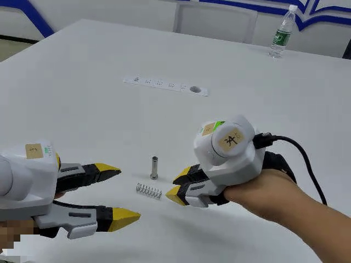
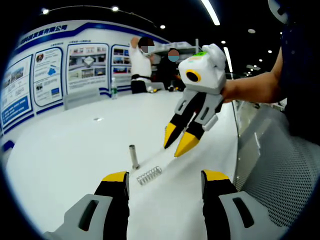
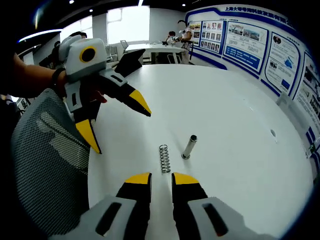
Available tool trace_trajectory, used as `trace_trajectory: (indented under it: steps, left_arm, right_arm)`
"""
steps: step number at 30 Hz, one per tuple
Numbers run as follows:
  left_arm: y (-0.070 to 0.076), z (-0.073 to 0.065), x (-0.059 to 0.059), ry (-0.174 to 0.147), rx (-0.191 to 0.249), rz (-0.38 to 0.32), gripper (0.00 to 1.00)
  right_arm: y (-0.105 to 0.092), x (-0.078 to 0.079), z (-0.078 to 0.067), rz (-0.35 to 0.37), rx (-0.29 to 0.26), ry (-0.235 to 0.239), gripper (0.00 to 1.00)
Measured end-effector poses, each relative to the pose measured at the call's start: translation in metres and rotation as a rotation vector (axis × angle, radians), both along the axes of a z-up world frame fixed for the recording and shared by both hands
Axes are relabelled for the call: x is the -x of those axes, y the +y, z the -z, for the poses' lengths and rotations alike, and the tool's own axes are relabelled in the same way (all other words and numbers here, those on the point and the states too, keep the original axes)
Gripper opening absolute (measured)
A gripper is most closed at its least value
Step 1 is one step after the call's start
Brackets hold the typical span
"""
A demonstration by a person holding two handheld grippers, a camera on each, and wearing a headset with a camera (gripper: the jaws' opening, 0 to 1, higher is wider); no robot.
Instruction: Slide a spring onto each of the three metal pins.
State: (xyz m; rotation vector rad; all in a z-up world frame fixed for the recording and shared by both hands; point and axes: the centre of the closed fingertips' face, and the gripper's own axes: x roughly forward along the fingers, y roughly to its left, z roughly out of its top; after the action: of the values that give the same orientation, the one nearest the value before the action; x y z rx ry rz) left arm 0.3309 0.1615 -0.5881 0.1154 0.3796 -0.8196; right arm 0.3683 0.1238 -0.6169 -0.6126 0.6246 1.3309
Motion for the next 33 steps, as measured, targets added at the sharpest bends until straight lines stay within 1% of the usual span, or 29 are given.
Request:
trace_trajectory:
  steps: [4, 8, 16, 23, 29, 33]
  left_arm:
    - [0.0, 0.001, 0.001, 0.003, -0.001, 0.0, 0.59]
    - [0.002, 0.001, 0.002, 0.005, -0.003, -0.002, 0.59]
    - [0.006, 0.002, 0.004, 0.01, -0.007, -0.01, 0.58]
    - [0.009, 0.003, 0.005, 0.011, -0.008, -0.016, 0.58]
    - [0.008, 0.003, 0.005, 0.011, -0.007, -0.017, 0.58]
    - [0.007, 0.003, 0.005, 0.012, -0.01, -0.014, 0.57]
  right_arm:
    - [0.008, -0.002, 0.006, -0.015, 0.01, 0.005, 0.17]
    - [0.014, -0.005, 0.017, -0.025, 0.031, 0.01, 0.17]
    - [0.018, -0.007, 0.039, -0.027, 0.078, 0.038, 0.17]
    - [0.019, -0.009, 0.043, -0.028, 0.087, 0.039, 0.16]
    - [0.018, -0.009, 0.047, -0.032, 0.098, 0.044, 0.15]
    - [0.02, -0.009, 0.048, -0.035, 0.09, 0.045, 0.13]
